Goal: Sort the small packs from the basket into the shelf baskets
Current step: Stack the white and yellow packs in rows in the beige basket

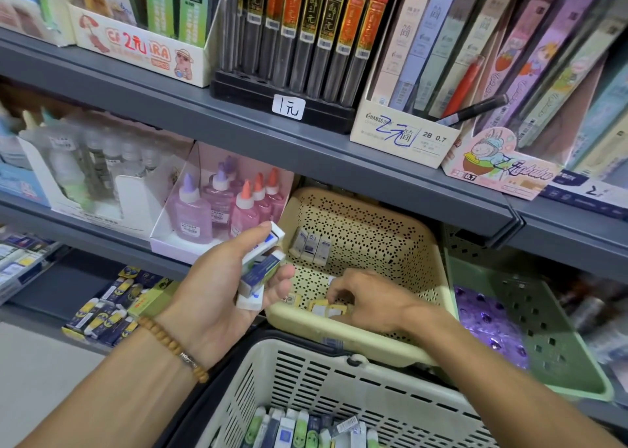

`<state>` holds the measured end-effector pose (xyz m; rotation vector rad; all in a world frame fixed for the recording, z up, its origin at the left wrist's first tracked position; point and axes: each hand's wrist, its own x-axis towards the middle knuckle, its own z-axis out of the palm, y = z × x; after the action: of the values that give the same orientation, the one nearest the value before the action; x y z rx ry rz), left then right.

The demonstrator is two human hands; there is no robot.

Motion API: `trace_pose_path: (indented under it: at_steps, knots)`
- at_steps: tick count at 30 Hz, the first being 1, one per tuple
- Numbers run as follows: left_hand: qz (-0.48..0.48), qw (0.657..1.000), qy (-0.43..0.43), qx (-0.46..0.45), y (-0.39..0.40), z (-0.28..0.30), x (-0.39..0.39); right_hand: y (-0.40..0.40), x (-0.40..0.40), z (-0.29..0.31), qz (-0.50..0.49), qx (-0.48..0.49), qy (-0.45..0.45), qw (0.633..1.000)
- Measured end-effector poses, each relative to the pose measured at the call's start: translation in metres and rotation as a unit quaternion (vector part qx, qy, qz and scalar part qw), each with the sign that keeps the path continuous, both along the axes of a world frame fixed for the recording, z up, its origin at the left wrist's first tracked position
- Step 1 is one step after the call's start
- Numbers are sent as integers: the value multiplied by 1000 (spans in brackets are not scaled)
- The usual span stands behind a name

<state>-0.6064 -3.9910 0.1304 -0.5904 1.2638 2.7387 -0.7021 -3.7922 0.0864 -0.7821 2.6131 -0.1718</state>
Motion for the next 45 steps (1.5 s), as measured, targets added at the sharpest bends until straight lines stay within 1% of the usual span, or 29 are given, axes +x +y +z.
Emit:
trace_pose_path:
  at_steps: [4,8,11,15,20,24,27,29,31,33,35,37,38,40,41,43,44,45]
  knots:
    - [-3,1000,1,5,1,0,-1,-14,-2,-3,11,-26,6,1000]
    - [-5,1000,-1,5,1,-1,-1,-2,-1,0,10,9,-11,1000]
    - [-7,1000,0,9,1,-1,0,17,2,3,-18,23,-21,999]
    - [-3,1000,-1,9,5,0,0,21,5,6,-74,-28,-61,995]
    - [-1,1000,3,8,9,2,1,4,6,4,-21,31,-61,997]
    - [4,1000,4,6,5,0,2,10,2,7,-50,50,-82,994]
    - [5,1000,4,-1,4,0,1,15,3,2,-64,39,-78,994]
    - [5,1000,3,-2,5,-1,-1,14,4,-2,-99,-3,-97,990]
    - [5,1000,3,0,6,-2,-3,8,3,-3,-134,-56,-137,980]
    - [9,1000,1,2,5,-3,-3,0,3,-1,-130,-69,-161,976]
    - [14,1000,-2,3,4,-3,-3,-5,4,5,-125,-74,-174,974]
    - [19,1000,-2,3,3,-3,-2,-6,7,13,-155,-106,-182,965]
    - [20,1000,-1,5,3,-3,-2,-6,9,16,-165,-132,-165,963]
    - [17,1000,7,13,6,-3,-2,-10,15,25,-162,-224,-103,955]
    - [18,1000,13,18,8,-3,-2,-14,19,30,-161,-294,-83,938]
    - [27,999,26,28,11,-2,-3,-26,28,41,-157,-423,-68,890]
    - [27,998,34,33,12,-2,-3,-31,32,45,-143,-456,-64,876]
    - [24,998,43,39,13,-1,-2,-35,37,48,-122,-465,-61,875]
